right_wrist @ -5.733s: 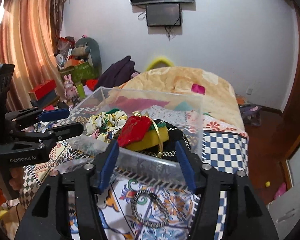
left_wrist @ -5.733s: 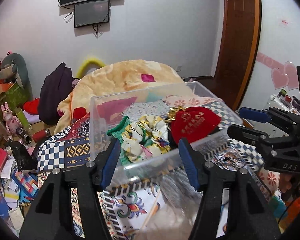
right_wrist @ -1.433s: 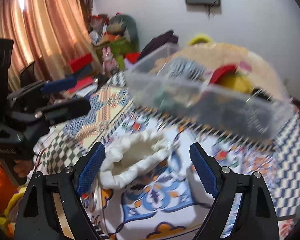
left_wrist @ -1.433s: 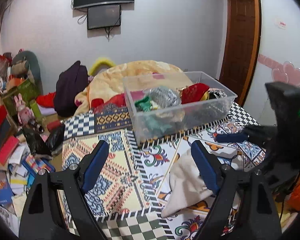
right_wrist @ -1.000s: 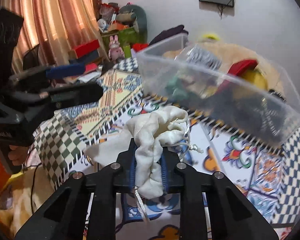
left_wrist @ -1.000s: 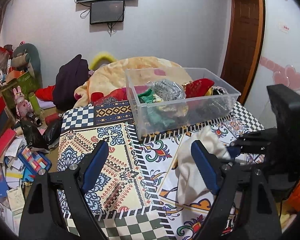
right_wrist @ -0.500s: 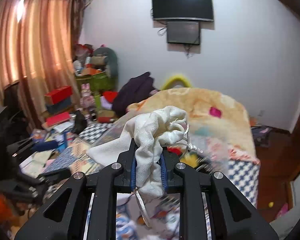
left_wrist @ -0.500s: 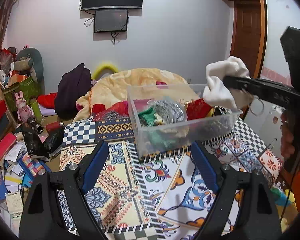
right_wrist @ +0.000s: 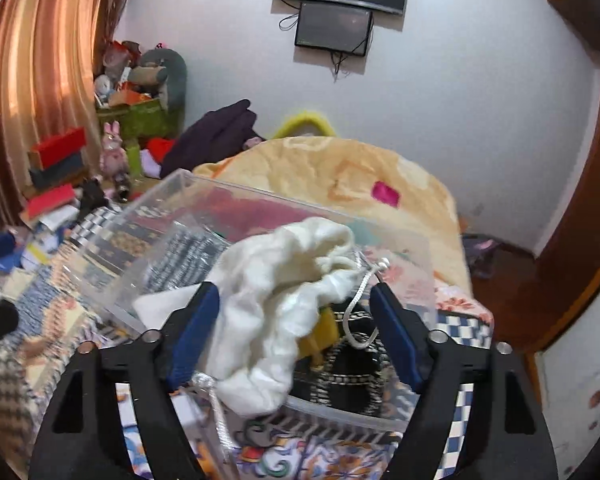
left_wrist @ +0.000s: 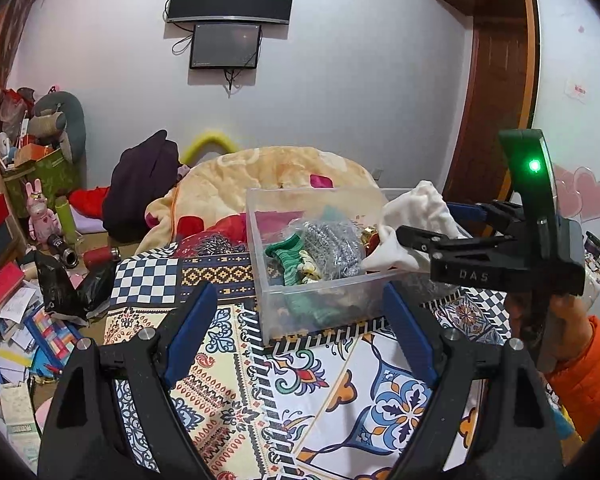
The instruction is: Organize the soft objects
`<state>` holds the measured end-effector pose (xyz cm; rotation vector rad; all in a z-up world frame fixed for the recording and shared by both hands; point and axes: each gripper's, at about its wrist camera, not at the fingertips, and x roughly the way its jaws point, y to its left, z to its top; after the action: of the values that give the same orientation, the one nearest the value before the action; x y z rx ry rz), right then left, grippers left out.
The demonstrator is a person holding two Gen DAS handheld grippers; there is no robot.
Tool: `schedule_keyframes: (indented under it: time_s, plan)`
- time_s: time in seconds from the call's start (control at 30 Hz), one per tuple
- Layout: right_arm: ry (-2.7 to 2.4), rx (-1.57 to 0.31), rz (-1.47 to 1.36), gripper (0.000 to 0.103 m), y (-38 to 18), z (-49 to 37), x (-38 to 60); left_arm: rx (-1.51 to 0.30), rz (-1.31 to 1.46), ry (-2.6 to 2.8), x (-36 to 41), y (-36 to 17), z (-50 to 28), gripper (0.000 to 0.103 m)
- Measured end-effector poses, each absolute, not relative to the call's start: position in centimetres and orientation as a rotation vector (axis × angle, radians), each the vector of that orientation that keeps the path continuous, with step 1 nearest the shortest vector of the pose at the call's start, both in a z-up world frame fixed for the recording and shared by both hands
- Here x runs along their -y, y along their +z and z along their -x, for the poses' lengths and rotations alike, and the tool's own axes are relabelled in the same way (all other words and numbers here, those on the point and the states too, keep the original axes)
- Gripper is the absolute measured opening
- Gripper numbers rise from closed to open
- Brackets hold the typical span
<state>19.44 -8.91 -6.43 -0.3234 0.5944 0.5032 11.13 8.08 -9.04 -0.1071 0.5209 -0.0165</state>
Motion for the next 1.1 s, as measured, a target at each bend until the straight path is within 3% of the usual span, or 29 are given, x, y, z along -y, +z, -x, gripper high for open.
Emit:
schedule_keyframes:
  time_s: [0.3, 0.63, 0.73, 0.87, 1.1]
  plan:
    - [0.508, -0.521, 0.265, 0.080, -2.7, -16.9, 12.1, -0.468, 0.097, -0.024, -7.1, -7.2, -10.7, 0.085]
    - [0.598, -0.338, 0.122, 0.089, 4.4, -10.9, 16.1, -0.299, 0.089, -0.040, -5.2, -0.8, -8.3, 0.085]
    - [0.607, -0.285, 0.099, 0.091, 5.8, -9.3, 16.8, -0.250, 0.080, -0.048, -4.5, 1.2, -7.2, 0.089]
    - [0.609, -0.225, 0.061, 0.102, 7.2, -7.8, 17.5, -0.194, 0.056, -0.052, -3.4, 3.1, -5.6, 0.096]
    - [0.599, -0.176, 0.035, 0.103, 8.0, -6.6, 17.9, -0.142, 0.028, -0.055, -2.2, 4.8, -3.5, 0.103]
